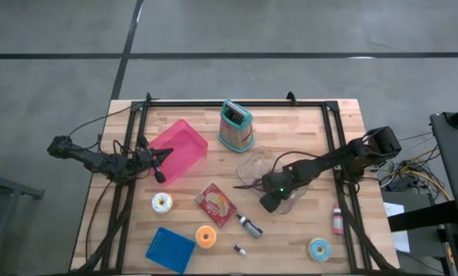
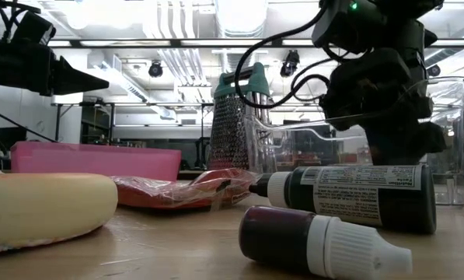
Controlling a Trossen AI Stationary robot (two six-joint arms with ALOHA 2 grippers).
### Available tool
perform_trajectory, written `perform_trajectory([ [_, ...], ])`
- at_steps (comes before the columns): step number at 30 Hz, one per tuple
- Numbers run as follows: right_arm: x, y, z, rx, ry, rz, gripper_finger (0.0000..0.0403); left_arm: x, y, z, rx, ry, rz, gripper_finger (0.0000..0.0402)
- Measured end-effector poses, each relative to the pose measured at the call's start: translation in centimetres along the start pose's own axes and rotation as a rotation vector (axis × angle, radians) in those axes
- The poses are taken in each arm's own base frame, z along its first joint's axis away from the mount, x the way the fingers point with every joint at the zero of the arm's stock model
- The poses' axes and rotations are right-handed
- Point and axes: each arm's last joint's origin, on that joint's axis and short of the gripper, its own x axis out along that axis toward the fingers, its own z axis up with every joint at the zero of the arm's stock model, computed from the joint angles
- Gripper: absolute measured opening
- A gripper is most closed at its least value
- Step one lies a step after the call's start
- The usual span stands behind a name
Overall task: Pick & Place Food Item
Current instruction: Put the large pink food coloring bottle into the transparent bin
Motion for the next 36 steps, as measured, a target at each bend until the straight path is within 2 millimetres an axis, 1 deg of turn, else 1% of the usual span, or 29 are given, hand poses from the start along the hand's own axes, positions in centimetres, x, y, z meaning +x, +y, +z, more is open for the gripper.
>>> perform_trajectory([
  [8, -2.5, 0.3, -0.2, -0.006, -0.114, 0.042, 0.0131, 0.0, 0.0, 0.0, 0.0, 0.0, 0.0, 0.0005],
  [12, -4.4, 0.3, -0.5, 0.012, -0.214, 0.061, 0.0127, 0.0, 0.0, 0.0, 0.0, 0.0, -0.001, 0.0005],
  [16, -6.3, 0.6, -1.4, 0.034, -0.295, 0.11, 0.0129, 0.0, 0.0, 0.0, 0.0, 0.0, 0.0, 0.0005],
  [20, -7.8, 0.8, -2.4, 0.012, -0.306, 0.173, 0.0128, 0.0, 0.0, 0.0, 0.0, 0.0, 0.0, 0.0005],
  [24, -8.7, 1.1, -3.6, -0.018, -0.31, 0.2, 0.0122, 0.0, 0.0, 0.0, 0.0, 0.0, 0.0, 0.0005],
  [27, -9.3, 1.6, -4.4, 0.009, -0.317, 0.184, 0.0118, 0.0, 0.0, 0.0, 0.0, 0.0, 0.0, 0.0005],
  [30, -10.0, 2.3, -5.3, 0.039, -0.282, 0.145, 0.0116, 0.0, 0.0, 0.0, 0.0, 0.0, 0.0, 0.0005],
  [36, -11.6, 3.8, -7.3, 0.085, -0.239, 0.035, 0.0118, 0.0, 0.0, 0.0, 0.001, 0.001, 0.0, 0.0005],
])
